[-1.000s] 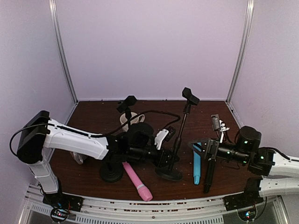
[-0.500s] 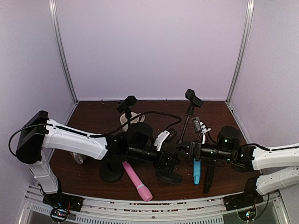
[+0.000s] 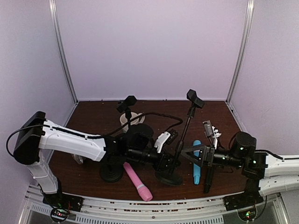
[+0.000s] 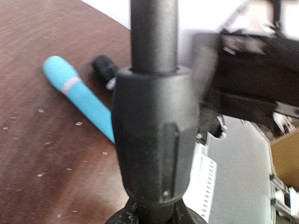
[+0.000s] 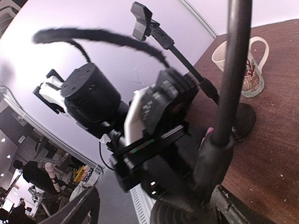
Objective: Attach the microphones to the stand
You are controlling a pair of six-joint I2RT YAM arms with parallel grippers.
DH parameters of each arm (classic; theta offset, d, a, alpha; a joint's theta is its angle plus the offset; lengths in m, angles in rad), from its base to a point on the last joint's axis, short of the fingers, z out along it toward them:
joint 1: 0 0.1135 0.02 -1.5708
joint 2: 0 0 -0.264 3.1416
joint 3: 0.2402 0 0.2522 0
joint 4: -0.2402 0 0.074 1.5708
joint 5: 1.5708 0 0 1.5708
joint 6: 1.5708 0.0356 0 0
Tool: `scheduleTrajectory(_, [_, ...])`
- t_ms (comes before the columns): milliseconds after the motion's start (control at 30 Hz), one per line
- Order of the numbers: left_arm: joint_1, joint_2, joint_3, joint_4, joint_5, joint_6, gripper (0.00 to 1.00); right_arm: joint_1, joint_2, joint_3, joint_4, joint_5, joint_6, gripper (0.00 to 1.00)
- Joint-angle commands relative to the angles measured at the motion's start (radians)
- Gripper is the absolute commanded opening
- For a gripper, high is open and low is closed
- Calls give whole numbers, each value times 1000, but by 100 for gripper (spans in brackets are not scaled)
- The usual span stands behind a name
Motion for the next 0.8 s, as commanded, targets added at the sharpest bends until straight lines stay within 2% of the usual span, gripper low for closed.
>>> scheduleTrajectory(0, [31,-30,-1,70,-62,-6,0,17,-99,-12,-76,18,11,82])
scheduleTrajectory(100, [31,-33,-10,110,0,20,0,2,-129,-2,-166,51,-46,80])
scheduleTrajectory(233, [31,-53,-26,128,46,46,0,-62,-122,-18,-161,53,-97,77])
scheduleTrajectory(433, [28,-90,-59,206,184,86,0,-134,-28,-39,6,-31,-180,67])
scheduleTrajectory(767, [18,-87,-18,146,221,121,0,-136,143,-24,268,-180,-196,56])
